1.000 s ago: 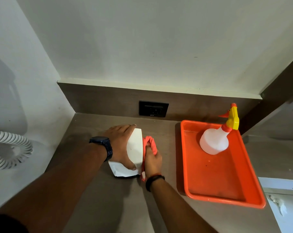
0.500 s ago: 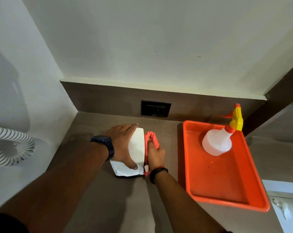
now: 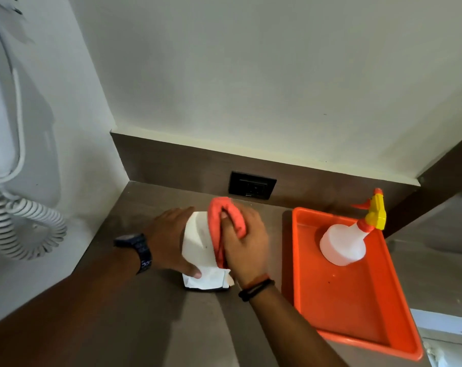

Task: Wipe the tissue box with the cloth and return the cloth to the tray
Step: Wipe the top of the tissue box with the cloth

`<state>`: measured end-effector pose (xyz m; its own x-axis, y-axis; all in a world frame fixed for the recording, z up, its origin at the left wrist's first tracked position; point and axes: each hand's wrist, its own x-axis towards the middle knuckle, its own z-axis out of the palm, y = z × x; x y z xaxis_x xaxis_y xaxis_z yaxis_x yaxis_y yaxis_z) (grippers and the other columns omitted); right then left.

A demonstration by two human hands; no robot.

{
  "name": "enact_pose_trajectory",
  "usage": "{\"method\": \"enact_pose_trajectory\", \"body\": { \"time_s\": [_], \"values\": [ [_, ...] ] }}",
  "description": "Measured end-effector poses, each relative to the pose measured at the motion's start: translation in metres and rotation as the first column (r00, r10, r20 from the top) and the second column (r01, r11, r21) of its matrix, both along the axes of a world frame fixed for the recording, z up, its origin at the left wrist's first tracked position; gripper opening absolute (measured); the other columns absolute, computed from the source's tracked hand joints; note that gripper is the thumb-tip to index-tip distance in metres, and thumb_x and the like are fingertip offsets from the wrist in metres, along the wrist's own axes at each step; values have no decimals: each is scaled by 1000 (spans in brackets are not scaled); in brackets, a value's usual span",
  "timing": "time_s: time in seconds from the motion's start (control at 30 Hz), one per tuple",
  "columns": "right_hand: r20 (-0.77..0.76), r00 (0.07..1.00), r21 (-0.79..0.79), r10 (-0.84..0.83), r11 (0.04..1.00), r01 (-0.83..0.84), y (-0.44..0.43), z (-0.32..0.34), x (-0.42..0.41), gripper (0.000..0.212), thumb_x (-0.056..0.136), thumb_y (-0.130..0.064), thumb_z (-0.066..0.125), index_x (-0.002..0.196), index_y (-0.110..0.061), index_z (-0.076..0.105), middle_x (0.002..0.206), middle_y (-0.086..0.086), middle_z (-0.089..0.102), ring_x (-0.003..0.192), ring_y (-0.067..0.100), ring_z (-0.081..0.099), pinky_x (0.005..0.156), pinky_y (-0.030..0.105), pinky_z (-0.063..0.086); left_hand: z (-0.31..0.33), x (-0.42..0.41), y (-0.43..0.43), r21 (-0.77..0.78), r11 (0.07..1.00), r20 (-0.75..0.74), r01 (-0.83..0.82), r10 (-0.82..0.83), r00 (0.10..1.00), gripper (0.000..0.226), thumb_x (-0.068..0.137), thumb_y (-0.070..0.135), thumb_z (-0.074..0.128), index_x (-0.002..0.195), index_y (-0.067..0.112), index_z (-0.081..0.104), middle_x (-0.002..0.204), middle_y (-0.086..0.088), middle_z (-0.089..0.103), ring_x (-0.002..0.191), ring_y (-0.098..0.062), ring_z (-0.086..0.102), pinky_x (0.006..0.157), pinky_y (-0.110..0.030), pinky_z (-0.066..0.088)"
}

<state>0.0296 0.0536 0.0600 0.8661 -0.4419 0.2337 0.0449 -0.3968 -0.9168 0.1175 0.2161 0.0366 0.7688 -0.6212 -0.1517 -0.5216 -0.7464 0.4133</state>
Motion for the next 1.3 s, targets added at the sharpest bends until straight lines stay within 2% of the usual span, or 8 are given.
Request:
{"method": "enact_pose_trajectory", "body": {
  "time_s": [0.1,0.2,0.3,0.43,0.57,0.77,1.07,1.3],
  "values": [
    [-264,950,-433,169,859,-273,4,-7,16,52,84,-53,40,124,-27,61,134,2,61,130,23,49,110,47,38,-2,-1,4,-138,990,32,26,-22,999,121,38,59,90,138,19,37,141,-5,44,126,-23,40,109,-36,30],
    [-396,911,-614,116,704,-357,9,-14,20,51,87,-57,39,130,-33,54,144,1,54,141,28,37,115,53,28,-8,1,2,-153,988,-16,36,-39,999,132,39,57,91,145,16,23,151,-8,29,137,-22,26,114,-33,18],
    [-340,937,-649,84,700,-298,15,-13,16,51,83,-53,38,122,-31,61,134,1,63,133,29,48,107,53,38,-15,4,4,-179,983,-52,27,-37,998,132,36,70,81,145,25,23,150,0,31,136,-14,24,110,-21,13],
    [-277,952,-725,128,622,-295,14,-17,4,43,82,-51,47,113,-28,67,124,2,70,124,30,59,99,51,48,-20,8,6,-209,977,-63,49,-63,996,128,36,76,72,143,24,27,146,2,37,133,-15,32,112,-34,27],
    [-293,937,-754,190,556,-349,-7,-21,0,44,86,-51,48,121,-28,62,131,2,66,128,29,55,103,49,47,-18,7,4,-218,976,-100,24,-47,994,124,34,73,76,141,34,26,143,9,37,129,-10,35,109,-31,31],
    [-400,908,-615,126,698,-367,-3,-16,29,44,92,-45,47,130,-26,56,142,5,55,138,31,40,115,46,32,-11,7,1,-160,987,-100,20,-36,994,124,35,67,81,140,28,29,142,5,40,126,-15,38,109,-36,33],
    [-260,932,-716,252,597,-361,-9,-27,-8,40,82,-42,64,117,-23,65,126,6,68,124,33,57,100,50,49,-12,8,2,-115,993,-140,4,-20,990,130,29,75,75,141,34,22,143,8,37,127,-12,36,106,-31,34],
    [-341,928,-628,149,698,-343,-6,-19,21,40,92,-42,53,125,-21,60,134,9,60,126,31,49,107,45,43,-6,7,-3,-86,996,-167,-10,-5,986,128,34,63,85,142,30,25,145,5,36,129,-17,36,109,-41,34]
  ]
}}
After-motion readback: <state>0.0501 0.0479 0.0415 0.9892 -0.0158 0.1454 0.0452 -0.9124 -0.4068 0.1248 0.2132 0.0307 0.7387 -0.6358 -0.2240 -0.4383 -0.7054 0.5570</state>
